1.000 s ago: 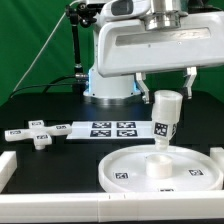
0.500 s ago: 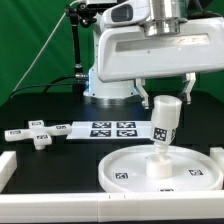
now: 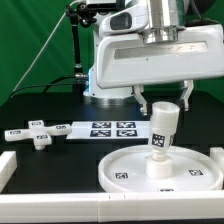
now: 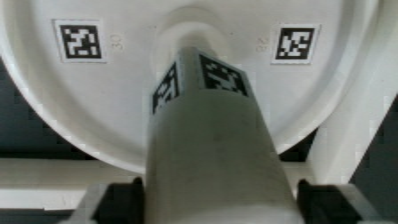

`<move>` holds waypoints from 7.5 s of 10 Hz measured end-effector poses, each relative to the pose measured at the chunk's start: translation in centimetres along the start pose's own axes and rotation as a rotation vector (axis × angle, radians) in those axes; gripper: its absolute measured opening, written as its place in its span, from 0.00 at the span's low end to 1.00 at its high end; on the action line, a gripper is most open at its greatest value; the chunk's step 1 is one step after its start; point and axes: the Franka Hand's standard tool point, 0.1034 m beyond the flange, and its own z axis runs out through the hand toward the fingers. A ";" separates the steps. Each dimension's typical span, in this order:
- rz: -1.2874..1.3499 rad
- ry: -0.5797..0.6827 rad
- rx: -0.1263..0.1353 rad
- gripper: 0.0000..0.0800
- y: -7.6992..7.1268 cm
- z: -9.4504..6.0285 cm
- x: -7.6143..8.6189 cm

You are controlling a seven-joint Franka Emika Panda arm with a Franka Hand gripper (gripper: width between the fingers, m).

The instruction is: Assemble round table

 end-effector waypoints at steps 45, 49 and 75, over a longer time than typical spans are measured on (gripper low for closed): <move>-0.138 -0.498 0.131 0.81 2.3 1.8 1.4; -0.137 -0.502 0.131 0.67 2.2 2.0 1.1; 1.724 -0.321 -0.113 0.51 1.3 1.5 -0.4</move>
Offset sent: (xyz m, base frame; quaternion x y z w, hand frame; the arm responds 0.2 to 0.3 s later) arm 0.0018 0.0002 -0.0031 -0.0034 0.0164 -0.0055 0.9998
